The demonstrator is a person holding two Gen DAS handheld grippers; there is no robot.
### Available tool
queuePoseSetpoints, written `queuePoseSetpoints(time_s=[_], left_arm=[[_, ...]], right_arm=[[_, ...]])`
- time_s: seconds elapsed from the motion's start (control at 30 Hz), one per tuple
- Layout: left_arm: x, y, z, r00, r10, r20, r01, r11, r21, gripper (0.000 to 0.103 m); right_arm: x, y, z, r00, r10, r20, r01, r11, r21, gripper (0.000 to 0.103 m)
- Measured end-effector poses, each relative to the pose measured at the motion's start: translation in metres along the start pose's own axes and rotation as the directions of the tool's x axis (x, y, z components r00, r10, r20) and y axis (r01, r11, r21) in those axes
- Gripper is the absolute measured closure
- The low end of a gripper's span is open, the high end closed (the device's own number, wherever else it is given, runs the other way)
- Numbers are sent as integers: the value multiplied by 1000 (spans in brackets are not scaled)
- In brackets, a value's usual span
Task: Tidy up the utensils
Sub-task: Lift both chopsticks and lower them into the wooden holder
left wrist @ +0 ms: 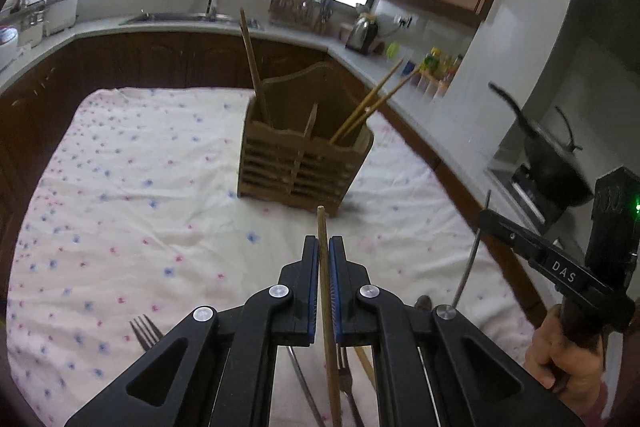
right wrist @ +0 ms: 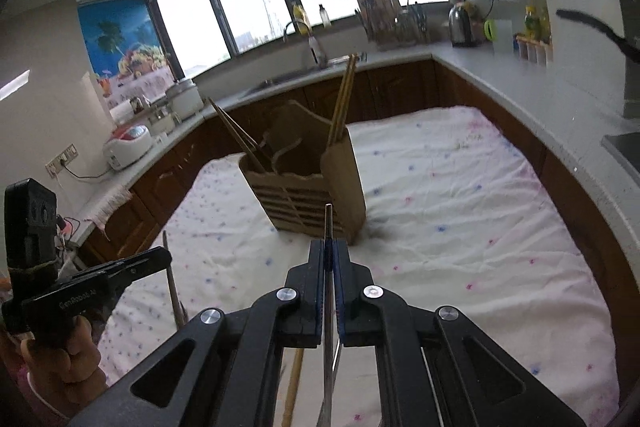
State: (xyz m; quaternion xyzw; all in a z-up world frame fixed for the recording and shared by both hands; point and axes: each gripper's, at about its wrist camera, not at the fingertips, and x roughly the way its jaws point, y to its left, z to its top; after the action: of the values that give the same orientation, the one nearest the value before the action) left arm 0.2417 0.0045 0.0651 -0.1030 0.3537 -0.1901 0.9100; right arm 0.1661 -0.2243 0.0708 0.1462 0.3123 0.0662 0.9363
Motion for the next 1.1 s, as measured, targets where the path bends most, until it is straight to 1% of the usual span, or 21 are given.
queuePoseSetpoints(time_s=[0.23, 0.47, 0.6, 0.97, 1.1], left_arm=[[-50, 4, -6, 997, -7, 80, 8, 1000, -10, 100], [-72, 9, -9, 991, -6, 137, 10, 1000, -27, 100], [-75, 11, -8, 989, -4, 150, 9, 999, -33, 100], [-73, 18, 0, 983, -13, 181, 23, 998, -54, 100], [-73, 21, 6, 980, -16, 200, 28, 998, -56, 100]], right_arm=[[-22, 9, 8, 998, 4, 59, -3, 1000, -11, 99], [-35, 13, 14, 993, 10, 114, -9, 1000, -7, 99], [-39, 12, 17, 990, 11, 138, -11, 1000, -1, 99], [-36, 9, 19, 989, 16, 150, -19, 1000, 15, 99], [-32, 9, 25, 987, 18, 162, -20, 1000, 14, 99]])
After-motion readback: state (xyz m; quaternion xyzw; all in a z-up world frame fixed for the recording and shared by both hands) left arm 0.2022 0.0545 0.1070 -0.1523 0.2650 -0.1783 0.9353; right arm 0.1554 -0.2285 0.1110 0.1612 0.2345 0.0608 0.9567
